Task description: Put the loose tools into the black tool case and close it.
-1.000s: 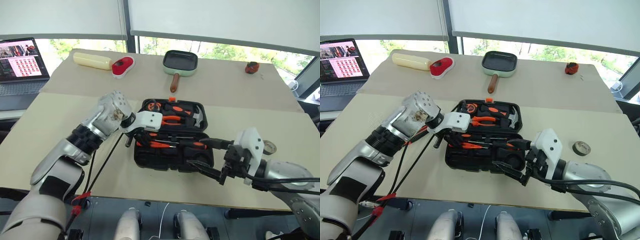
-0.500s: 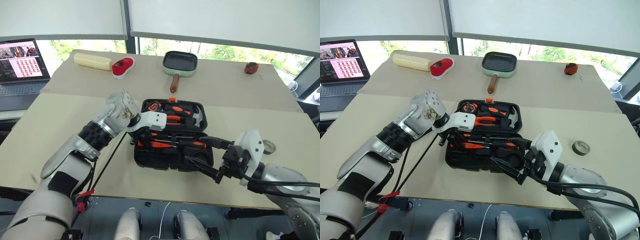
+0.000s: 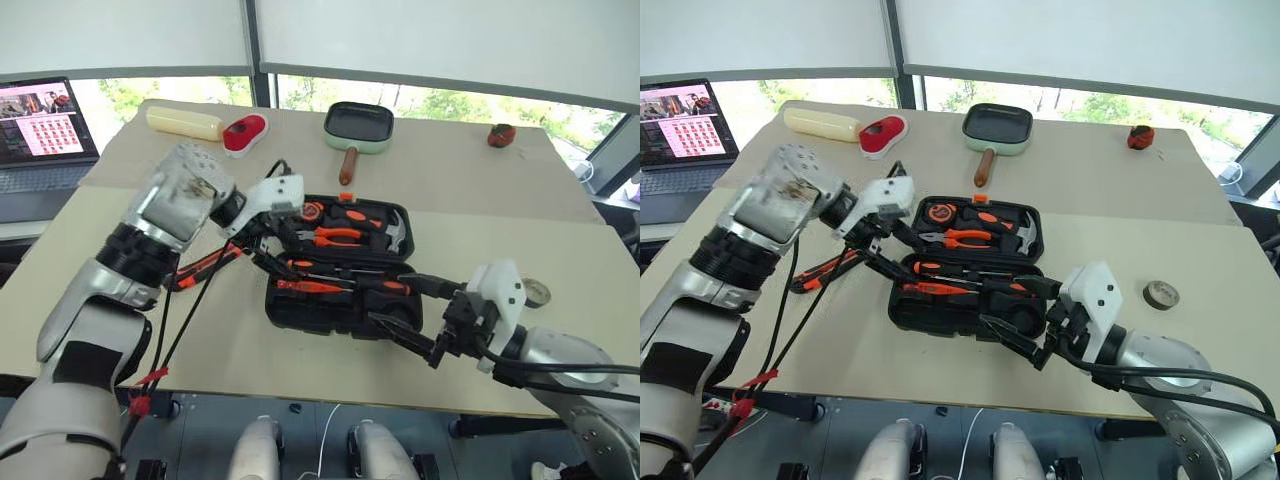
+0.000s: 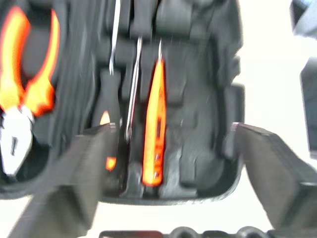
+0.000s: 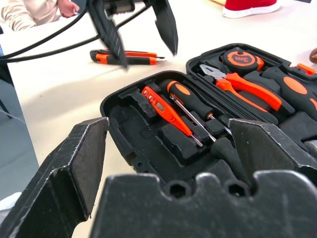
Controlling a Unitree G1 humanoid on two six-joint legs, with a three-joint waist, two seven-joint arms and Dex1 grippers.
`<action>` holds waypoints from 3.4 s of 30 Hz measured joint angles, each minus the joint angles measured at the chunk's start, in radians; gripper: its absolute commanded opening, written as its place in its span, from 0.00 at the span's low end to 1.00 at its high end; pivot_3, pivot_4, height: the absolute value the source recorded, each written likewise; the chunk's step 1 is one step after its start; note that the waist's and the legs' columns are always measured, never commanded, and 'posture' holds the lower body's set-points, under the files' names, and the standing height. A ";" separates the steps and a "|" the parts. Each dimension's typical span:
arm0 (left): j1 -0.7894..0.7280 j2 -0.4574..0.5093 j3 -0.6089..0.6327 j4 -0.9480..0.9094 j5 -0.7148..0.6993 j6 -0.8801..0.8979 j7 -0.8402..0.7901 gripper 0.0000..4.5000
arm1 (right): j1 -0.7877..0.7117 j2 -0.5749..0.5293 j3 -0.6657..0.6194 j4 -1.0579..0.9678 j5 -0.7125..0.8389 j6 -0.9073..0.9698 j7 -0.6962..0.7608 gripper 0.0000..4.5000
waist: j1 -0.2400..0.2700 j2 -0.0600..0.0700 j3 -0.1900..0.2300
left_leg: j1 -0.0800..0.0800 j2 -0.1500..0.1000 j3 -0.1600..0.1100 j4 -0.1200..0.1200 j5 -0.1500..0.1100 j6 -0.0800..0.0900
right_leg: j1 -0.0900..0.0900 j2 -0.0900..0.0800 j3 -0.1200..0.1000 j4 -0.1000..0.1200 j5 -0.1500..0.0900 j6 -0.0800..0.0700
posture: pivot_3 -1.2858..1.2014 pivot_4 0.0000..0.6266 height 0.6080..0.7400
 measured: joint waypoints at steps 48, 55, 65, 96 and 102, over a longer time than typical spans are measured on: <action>0.246 -0.277 0.195 0.526 0.008 -0.880 0.177 0.01 | -0.014 -0.112 -0.061 0.066 0.078 0.030 0.032 1.00 | 0.004 0.001 -0.002 | 0.001 0.000 0.000 0.001 0.000 0.000 | 0.002 0.000 0.000 0.000 0.001 0.001 | 0.52 0.24 1.00; 0.245 -0.277 0.191 0.550 0.022 -0.906 0.192 0.01 | -0.020 -0.113 -0.059 0.066 0.078 0.030 0.036 1.00 | 0.000 0.003 -0.005 | 0.003 0.000 0.000 0.001 0.000 0.000 | 0.004 0.000 0.000 0.000 0.001 0.001 | 0.52 0.24 1.00; 0.245 -0.278 0.183 0.571 0.046 -0.923 0.201 0.01 | -0.020 -0.115 -0.059 0.066 0.079 0.030 0.043 1.00 | -0.010 0.007 -0.009 | 0.007 0.000 0.000 0.000 0.000 0.000 | 0.008 0.000 0.000 -0.001 0.001 0.001 | 0.52 0.24 1.00; 1.125 0.168 0.839 -0.374 -0.273 -0.172 0.421 0.99 | -0.286 -0.078 0.159 0.213 0.027 -0.003 0.195 1.00 | -0.035 -0.001 -0.004 | 0.015 0.002 0.003 -0.015 0.000 -0.001 | 0.002 -0.003 0.006 -0.002 -0.001 -0.002 | 0.52 0.24 1.00; 1.271 0.156 0.981 -0.454 -0.278 -0.168 0.505 0.99 | -0.387 -0.054 0.242 0.317 -0.035 -0.048 0.300 1.00 | -0.002 -0.003 -0.003 | 0.016 0.002 0.008 -0.015 0.001 -0.001 | 0.000 -0.004 0.003 -0.006 -0.002 -0.004 | 0.52 0.24 1.00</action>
